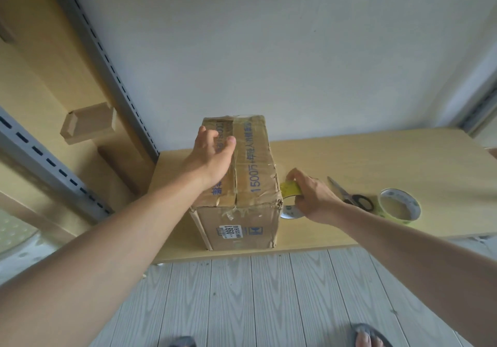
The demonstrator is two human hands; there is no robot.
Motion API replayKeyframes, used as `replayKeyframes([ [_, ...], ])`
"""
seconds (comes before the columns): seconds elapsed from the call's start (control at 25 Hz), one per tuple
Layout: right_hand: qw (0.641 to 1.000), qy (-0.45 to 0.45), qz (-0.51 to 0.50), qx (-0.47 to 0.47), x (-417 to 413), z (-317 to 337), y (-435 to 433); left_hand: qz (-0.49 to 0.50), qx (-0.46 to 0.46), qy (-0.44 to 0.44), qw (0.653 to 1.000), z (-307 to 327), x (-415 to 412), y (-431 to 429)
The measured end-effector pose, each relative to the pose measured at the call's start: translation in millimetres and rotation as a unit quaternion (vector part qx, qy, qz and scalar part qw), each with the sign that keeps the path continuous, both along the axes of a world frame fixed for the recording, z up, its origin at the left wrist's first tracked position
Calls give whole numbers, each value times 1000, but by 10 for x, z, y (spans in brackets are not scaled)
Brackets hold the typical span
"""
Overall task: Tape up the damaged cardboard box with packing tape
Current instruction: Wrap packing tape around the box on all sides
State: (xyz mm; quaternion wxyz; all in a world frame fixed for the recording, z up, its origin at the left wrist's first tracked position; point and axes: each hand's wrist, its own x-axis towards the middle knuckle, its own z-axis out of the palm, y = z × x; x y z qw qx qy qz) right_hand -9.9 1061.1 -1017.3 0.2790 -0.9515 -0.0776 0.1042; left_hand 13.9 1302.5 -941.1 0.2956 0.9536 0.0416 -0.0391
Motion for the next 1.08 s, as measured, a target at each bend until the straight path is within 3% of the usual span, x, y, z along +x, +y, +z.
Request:
replayKeyframes([
  [0.16, 999, -22, -15, 31, -48, 16, 21, 23, 51, -44, 997, -99, -36, -3],
  [0.36, 993, -64, -60, 76, -137, -12, -84, 116, -66, -18, 991, -216, 37, 221],
  [0.56, 993, -70, -64, 77, -177, -65, -147, 114, -97, -25, 988, -325, 128, 396],
  [0.8, 976, -164, -71, 127, -144, 149, 136, 164, -200, -56, 964, -425, 175, 740],
  [0.92, 965, -206, -77, 144, -144, 301, 233, 144, -247, -72, 956, -455, 213, 705],
  [1.08, 951, -221, -125, 180, -143, 388, 137, 88, -161, -50, 982, -738, 173, 735],
])
